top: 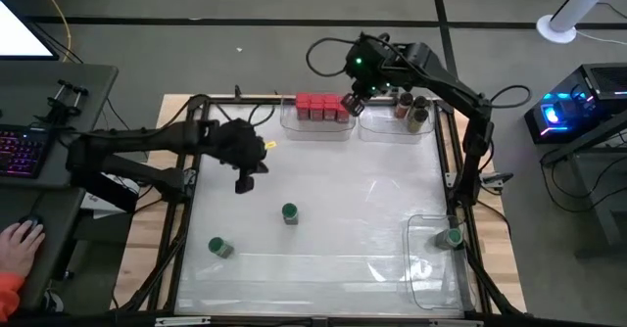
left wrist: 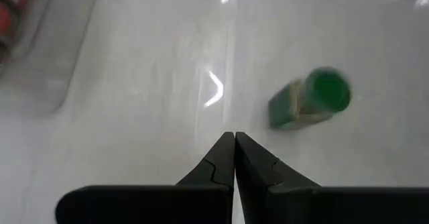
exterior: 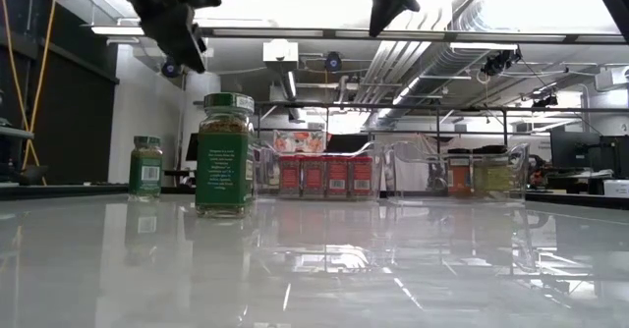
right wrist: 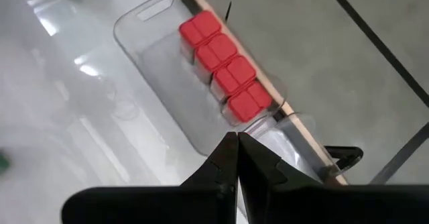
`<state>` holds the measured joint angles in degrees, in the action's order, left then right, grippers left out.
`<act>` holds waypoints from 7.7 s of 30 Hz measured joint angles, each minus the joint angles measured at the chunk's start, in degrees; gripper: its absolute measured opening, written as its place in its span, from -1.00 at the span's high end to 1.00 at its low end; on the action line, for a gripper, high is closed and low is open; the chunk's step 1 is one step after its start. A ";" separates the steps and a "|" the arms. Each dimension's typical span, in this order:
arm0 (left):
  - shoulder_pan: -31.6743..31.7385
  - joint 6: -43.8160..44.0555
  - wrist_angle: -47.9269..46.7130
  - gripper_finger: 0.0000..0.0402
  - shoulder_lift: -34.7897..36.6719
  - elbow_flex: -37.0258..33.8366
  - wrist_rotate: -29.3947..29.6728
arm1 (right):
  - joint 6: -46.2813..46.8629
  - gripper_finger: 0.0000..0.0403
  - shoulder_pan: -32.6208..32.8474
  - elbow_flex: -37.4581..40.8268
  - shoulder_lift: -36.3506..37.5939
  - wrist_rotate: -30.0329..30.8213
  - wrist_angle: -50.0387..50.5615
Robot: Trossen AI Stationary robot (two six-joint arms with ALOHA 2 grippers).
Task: Sort spices by type
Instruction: Put the green seasoning bottle into the bottom transparent bin
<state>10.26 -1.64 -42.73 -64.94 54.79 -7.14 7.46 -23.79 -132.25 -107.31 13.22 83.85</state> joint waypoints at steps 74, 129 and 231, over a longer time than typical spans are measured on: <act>-23.78 12.42 -0.36 -0.62 -34.69 15.20 14.19 | 47.72 -0.43 44.32 66.42 33.40 10.53 -19.50; -24.86 8.42 20.26 1.00 -31.93 6.05 13.21 | 46.61 -0.43 44.30 66.40 33.38 10.62 -21.09; -10.53 27.98 40.03 1.00 -12.16 -10.72 32.05 | 49.16 0.05 68.53 72.00 33.47 -15.48 -16.47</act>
<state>-0.27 26.35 -2.70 -77.10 44.07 24.90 56.62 44.75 -60.24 -73.84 -2.26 67.38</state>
